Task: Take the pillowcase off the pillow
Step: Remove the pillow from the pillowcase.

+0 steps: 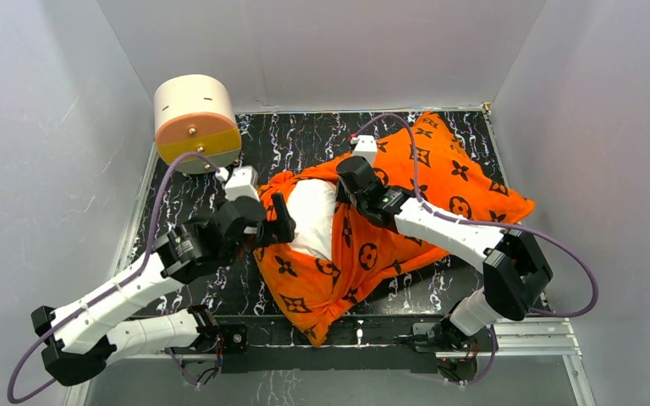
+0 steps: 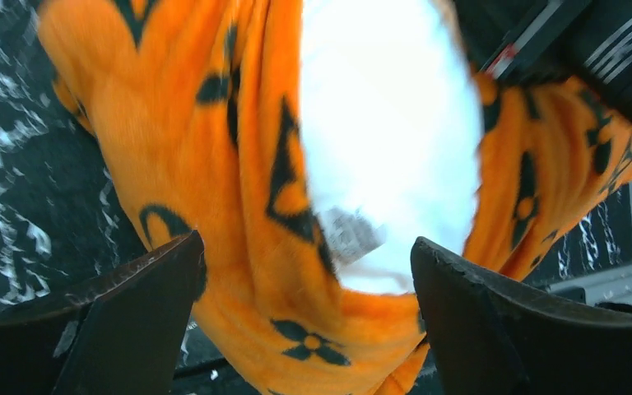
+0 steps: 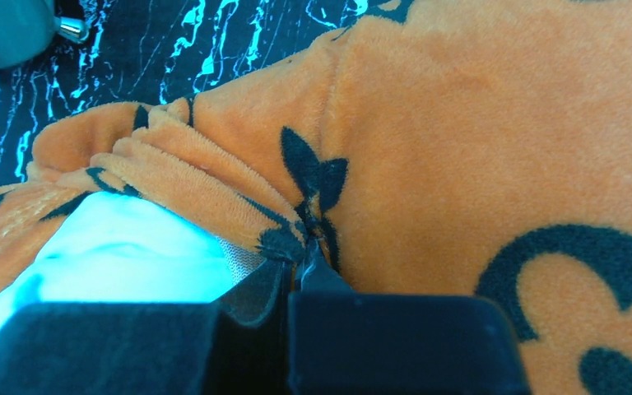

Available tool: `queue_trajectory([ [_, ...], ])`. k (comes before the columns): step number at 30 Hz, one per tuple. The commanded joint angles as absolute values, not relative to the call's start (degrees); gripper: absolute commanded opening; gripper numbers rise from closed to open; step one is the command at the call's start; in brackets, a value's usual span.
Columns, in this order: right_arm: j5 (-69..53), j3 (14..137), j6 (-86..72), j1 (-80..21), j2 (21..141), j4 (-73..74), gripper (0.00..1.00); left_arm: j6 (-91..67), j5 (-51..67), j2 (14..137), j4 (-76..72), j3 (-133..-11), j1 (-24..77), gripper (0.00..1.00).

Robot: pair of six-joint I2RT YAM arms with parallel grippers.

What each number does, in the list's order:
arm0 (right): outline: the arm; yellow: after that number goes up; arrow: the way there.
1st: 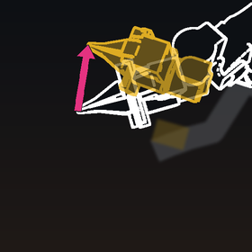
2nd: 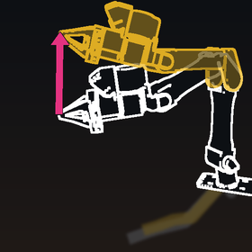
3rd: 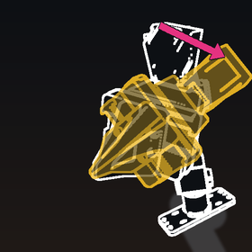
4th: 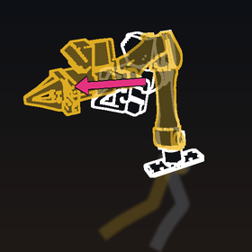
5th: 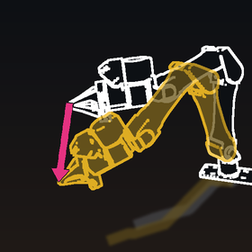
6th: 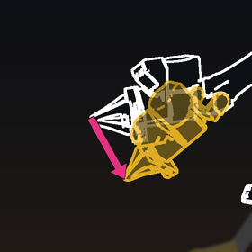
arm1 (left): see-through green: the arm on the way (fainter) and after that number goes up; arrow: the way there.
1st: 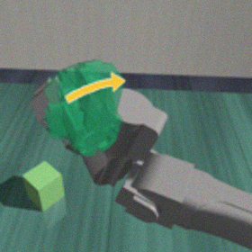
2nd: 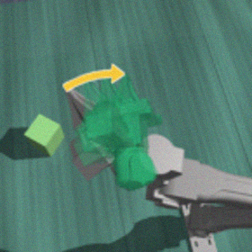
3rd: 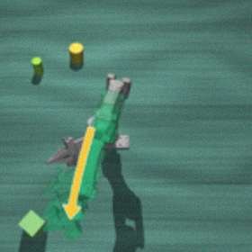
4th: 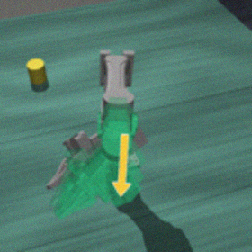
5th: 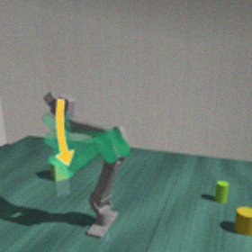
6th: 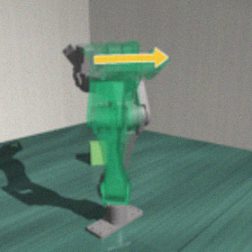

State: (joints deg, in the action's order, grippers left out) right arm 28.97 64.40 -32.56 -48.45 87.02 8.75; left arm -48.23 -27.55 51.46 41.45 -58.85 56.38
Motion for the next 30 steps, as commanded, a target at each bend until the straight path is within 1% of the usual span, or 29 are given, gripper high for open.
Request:
queue_trajectory([
  [1,24.80,58.87,-37.50,-51.04,85.44,16.31,0.00,-40.27,-38.10,57.92,50.00,-70.26,56.43,0.98],
  [4,22.90,57.61,-38.16,-51.04,84.49,15.28,0.01,-38.65,-40.00,61.50,51.53,-72.55,56.26,0.96],
  [5,22.59,57.49,-38.42,-51.07,84.34,15.61,0.01,-37.46,-38.29,61.91,50.17,-72.12,55.87,0.96],
  [8,22.40,57.03,-38.92,-51.11,83.75,16.12,0.01,-34.51,-31.34,62.55,44.93,-70.09,51.77,0.93],
  [11,23.20,56.69,-38.94,-51.12,82.74,16.20,0.02,-32.47,-20.03,64.26,42.15,-68.30,45.49,0.91],
  [12,23.47,56.69,-39.00,-51.15,82.71,16.32,0.02,-32.28,-18.69,64.78,42.00,-67.56,44.48,0.88],
  [16,23.68,56.69,-39.00,-51.12,82.53,16.87,0.02,-32.80,-18.98,63.84,40.38,-63.53,42.42,0.62],
  [17,22.88,56.73,-38.91,-51.15,82.46,16.87,0.02,-32.30,-17.62,63.14,38.93,-62.27,41.49,0.58],
  [19,20.99,56.82,-38.57,-51.15,82.16,16.60,0.02,-30.91,-12.04,62.34,36.75,-60.77,39.80,0.58],
  [20,20.37,56.60,-38.44,-51.11,81.91,16.20,0.02,-30.68,-10.63,62.16,36.21,-60.52,39.51,0.61],
  [21,20.21,56.29,-38.46,-51.12,81.65,15.68,0.02,-30.48,-9.73,61.92,35.61,-60.34,39.39,0.67],
  [23,20.29,55.69,-38.50,-51.13,81.27,14.81,0.03,-30.26,-8.59,61.58,34.56,-60.13,39.30,0.68],
  [24,20.30,55.49,-38.50,-51.15,81.22,14.62,0.03,-30.24,-8.16,61.53,34.31,-60.06,39.24,0.64],
  [26,20.38,55.60,-38.57,-51.10,81.25,14.95,0.03,-30.15,-8.76,62.04,34.98,-60.31,39.06,0.54],
  [28,20.10,55.79,-38.73,-51.15,81.25,15.44,0.03,-30.35,-12.80,62.62,37.28,-60.55,38.85,0.35],
  [30,18.54,55.97,-38.53,-51.14,80.76,14.97,0.03,-31.45,-17.31,62.61,40.22,-60.63,37.19,0.06],
])
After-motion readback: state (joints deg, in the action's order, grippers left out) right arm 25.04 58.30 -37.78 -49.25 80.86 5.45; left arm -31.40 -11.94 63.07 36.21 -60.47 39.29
